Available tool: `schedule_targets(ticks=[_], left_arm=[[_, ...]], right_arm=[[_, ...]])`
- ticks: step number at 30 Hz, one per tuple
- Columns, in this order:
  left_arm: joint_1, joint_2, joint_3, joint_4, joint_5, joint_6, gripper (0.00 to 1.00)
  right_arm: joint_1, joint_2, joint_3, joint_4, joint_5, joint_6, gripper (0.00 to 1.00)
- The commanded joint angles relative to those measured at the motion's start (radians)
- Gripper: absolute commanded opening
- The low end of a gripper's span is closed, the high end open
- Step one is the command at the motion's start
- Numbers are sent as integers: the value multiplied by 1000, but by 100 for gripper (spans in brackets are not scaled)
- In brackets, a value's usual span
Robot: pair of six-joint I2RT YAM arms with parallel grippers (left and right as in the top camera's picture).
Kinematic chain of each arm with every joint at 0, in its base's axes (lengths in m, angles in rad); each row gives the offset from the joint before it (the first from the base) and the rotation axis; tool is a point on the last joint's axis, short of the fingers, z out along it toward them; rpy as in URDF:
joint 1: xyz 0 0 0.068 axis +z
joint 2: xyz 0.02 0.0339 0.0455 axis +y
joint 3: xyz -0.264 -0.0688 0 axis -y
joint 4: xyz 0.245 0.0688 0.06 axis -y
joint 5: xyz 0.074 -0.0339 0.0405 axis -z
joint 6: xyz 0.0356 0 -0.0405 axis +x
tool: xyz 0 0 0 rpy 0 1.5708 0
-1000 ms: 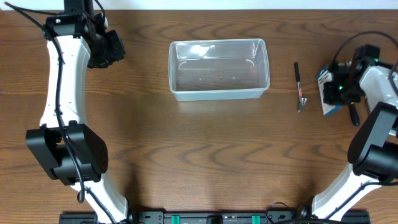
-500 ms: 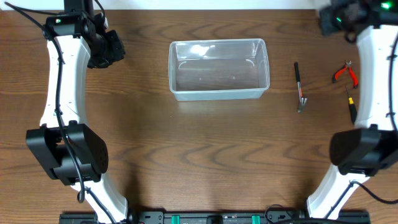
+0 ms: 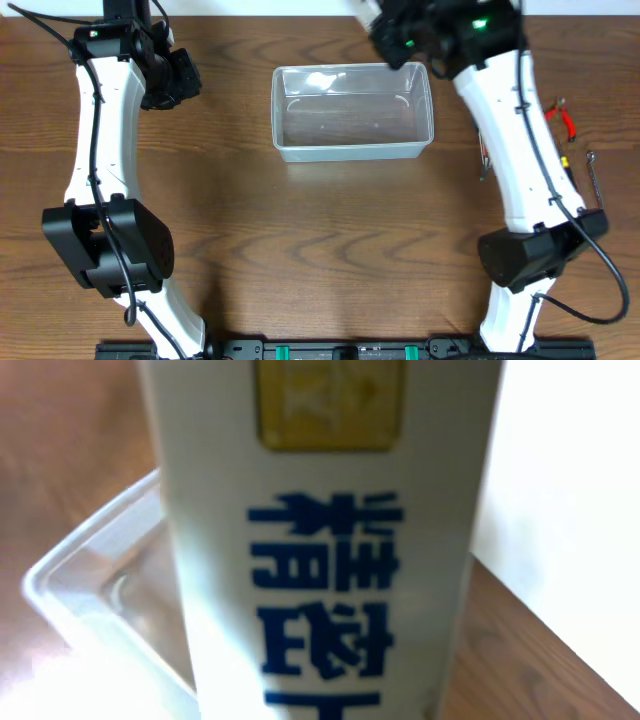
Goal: Pack container
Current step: 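Carry the box left with the right gripper, lower it into the container, release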
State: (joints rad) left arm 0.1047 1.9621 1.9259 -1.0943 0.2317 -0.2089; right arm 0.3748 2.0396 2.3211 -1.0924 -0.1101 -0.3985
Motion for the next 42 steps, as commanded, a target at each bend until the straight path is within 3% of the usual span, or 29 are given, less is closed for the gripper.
schedule_targets(ticks=[1,20,42], left_arm=[[3,-6,-7,-5,-9,10,27],[3,-6,-7,4,-18,10,28],[3,-6,-7,29,-18,10,28]], right_arm=[[24,63,-12,-18,-2,-31,14],[36,346,-13,-230,-37,-53,10],[83,381,-33,-288,-135,-101,11]])
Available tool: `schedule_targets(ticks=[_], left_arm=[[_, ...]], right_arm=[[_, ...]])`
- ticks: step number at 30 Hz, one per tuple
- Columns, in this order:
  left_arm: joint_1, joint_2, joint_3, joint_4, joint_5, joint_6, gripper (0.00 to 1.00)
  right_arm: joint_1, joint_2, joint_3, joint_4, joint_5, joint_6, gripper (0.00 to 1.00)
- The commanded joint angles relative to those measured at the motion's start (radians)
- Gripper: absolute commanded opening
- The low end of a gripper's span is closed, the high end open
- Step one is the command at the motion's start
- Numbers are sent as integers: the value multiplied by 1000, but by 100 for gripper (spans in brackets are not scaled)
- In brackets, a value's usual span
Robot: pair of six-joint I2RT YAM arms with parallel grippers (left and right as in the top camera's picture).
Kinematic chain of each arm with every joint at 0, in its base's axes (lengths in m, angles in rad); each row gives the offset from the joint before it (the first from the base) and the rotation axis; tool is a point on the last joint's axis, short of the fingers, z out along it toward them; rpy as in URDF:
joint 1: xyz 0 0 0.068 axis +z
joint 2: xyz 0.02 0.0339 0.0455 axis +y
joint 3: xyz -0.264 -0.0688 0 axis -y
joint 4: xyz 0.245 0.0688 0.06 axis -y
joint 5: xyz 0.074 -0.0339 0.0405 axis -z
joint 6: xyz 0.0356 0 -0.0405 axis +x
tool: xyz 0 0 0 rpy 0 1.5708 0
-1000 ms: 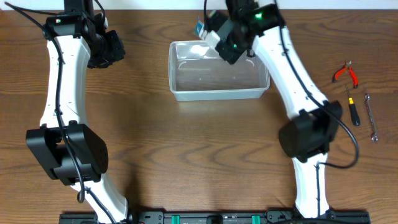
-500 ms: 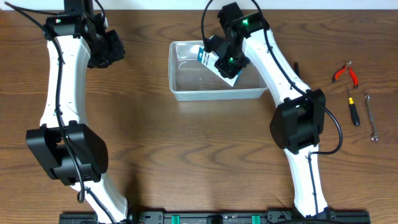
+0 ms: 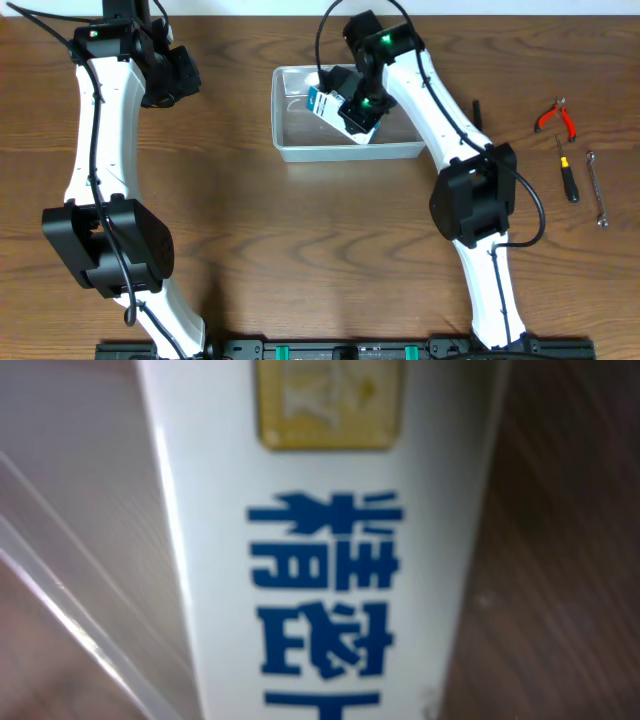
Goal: Pack container
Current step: 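Carry the box left with the right gripper, lower it into the container, release, then return the right gripper right and grasp the thin black screwdriver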
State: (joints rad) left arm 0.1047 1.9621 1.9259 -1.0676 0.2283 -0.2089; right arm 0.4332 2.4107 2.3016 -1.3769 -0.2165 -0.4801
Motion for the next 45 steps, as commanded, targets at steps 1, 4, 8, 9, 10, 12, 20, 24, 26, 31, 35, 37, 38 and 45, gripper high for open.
schedule_targets(ticks=[1,4,8,9,10,12,20,24,26,31,35,37,38,45], left_arm=[[3,-6,-7,3,-14,10,28],[3,-6,-7,3,-14,10,28],[3,-6,-7,3,-14,10,28],[3,-6,-7,3,-14,10,28],[3,-6,-7,3,-14,10,28],[3,-6,-7,3,-14,10,28],[3,-6,-7,3,-14,10,28],[3,-6,-7,3,-14,10,28],[3,-6,-7,3,-14,10,28],[3,-6,-7,3,-14,10,28],[3,-6,-7,3,-14,10,28],[3,-6,-7,3,-14,10,28],[3,-6,-7,3,-14,10,28],[3,-6,-7,2,-25,21,28]], right_arm=[[29,10,-20,-3,-29,-19,13],[40,10,-46,-2,-28,-19,22],[43,10,-91,14,-27,-19,35],[43,10,-100,20,-27,-19,41],[42,10,-105,23,-27,-19,46],[38,10,-106,24,-27,-19,53],[18,9,-102,42,19,7,55],[6,8,-69,54,61,48,55],[0,6,-39,58,94,72,55],[-14,5,58,61,166,121,56],[-26,3,117,55,167,129,56],[-29,2,140,40,175,136,56],[-31,1,148,34,191,140,56],[-91,-51,182,-11,380,325,55]])
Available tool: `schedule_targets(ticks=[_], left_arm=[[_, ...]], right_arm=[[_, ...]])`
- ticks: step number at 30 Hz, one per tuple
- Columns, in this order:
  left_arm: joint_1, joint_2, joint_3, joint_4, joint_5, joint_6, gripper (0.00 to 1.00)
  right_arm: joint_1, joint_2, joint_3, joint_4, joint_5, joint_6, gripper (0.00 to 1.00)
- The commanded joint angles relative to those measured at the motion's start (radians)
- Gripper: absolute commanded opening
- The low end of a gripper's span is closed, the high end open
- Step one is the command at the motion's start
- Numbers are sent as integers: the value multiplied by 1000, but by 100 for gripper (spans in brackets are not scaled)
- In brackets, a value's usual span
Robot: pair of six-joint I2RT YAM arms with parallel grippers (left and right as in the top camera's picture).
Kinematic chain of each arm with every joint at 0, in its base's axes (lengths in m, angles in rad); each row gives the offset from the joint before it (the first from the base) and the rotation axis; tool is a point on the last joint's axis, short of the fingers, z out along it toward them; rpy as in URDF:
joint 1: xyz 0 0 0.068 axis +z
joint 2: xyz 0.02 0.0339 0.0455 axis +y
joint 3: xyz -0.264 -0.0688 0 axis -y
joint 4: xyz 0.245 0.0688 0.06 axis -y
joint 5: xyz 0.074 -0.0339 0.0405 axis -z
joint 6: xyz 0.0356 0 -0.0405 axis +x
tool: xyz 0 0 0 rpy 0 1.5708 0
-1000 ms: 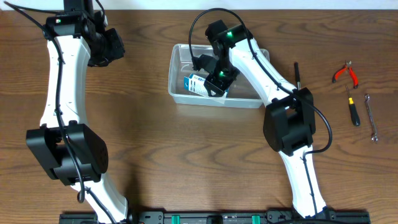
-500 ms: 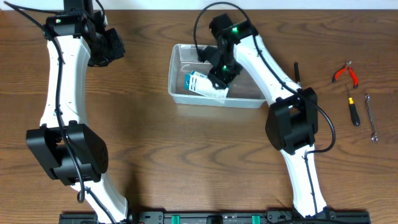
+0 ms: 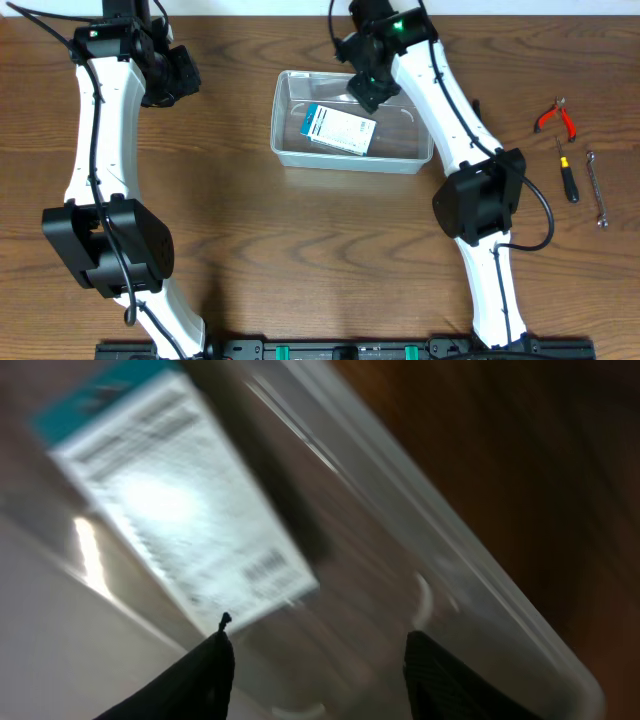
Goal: Pack container
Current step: 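Return the right gripper right and grasp the thin black screwdriver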
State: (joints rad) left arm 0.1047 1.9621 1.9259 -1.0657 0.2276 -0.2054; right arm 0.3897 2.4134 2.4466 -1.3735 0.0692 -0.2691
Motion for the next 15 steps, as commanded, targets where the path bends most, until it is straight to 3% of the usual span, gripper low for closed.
schedule_targets(ticks=[1,5,15], left_arm=[[3,-6,-7,0,-31,18,28],[3,-6,-7,0,-38,18,28],[3,-6,-7,0,-38,18,28]], right_arm=[[-67,-66,47,-31,98,147,56],[-161,-125,67,-103,95,242,58],[-391,-184,50,-262,43,246,62]])
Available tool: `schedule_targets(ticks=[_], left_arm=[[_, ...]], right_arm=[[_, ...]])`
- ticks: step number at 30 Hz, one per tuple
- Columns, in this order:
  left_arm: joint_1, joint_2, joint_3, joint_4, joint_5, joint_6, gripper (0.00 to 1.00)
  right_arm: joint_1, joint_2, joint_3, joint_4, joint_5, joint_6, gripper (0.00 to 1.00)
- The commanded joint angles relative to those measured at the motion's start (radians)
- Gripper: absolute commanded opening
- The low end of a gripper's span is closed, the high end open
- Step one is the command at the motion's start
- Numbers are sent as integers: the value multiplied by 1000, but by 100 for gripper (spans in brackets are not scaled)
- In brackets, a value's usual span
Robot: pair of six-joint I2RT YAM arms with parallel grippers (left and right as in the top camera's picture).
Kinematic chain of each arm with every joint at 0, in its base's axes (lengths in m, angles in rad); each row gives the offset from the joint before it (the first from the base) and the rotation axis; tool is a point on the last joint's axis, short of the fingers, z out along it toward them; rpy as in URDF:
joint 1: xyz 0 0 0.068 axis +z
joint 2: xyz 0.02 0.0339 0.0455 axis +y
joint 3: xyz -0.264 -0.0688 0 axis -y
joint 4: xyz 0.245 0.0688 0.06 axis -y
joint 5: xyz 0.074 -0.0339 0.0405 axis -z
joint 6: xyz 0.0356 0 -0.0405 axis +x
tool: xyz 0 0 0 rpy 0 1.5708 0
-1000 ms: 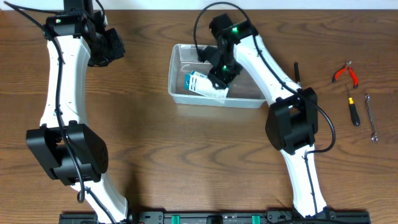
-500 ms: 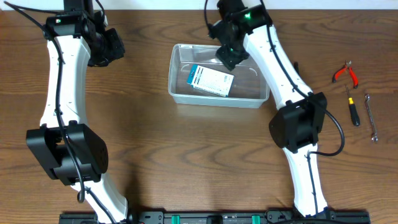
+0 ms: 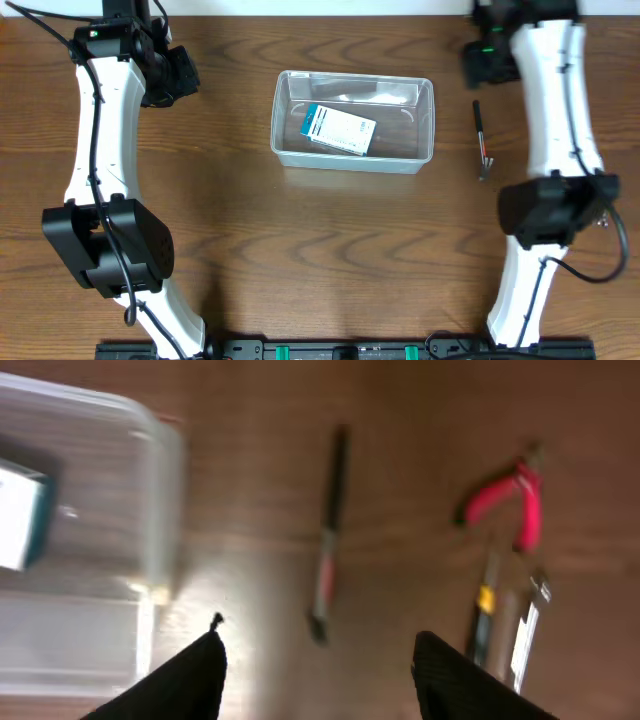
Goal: Pack container
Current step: 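Return the right gripper right and grasp the thin black screwdriver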
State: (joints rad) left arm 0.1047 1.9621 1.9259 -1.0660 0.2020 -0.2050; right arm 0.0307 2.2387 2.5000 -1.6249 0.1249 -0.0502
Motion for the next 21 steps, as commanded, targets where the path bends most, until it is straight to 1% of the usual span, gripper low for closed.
schedule_targets(ticks=[1,7,11,21], left_arm=[[3,-6,-7,1,-12,17,28],[3,-6,-7,1,-12,17,28],[3,-6,-7,1,-12,17,28],[3,-6,-7,1,-12,17,28]], right_arm=[[-50,-10,-12,-11,-14,27,62],[-122,-10,-91,-6,-29,32,62],[-130,-10,-203,16,-28,31,63],[-121,-10,-512,218,-52,14,64]])
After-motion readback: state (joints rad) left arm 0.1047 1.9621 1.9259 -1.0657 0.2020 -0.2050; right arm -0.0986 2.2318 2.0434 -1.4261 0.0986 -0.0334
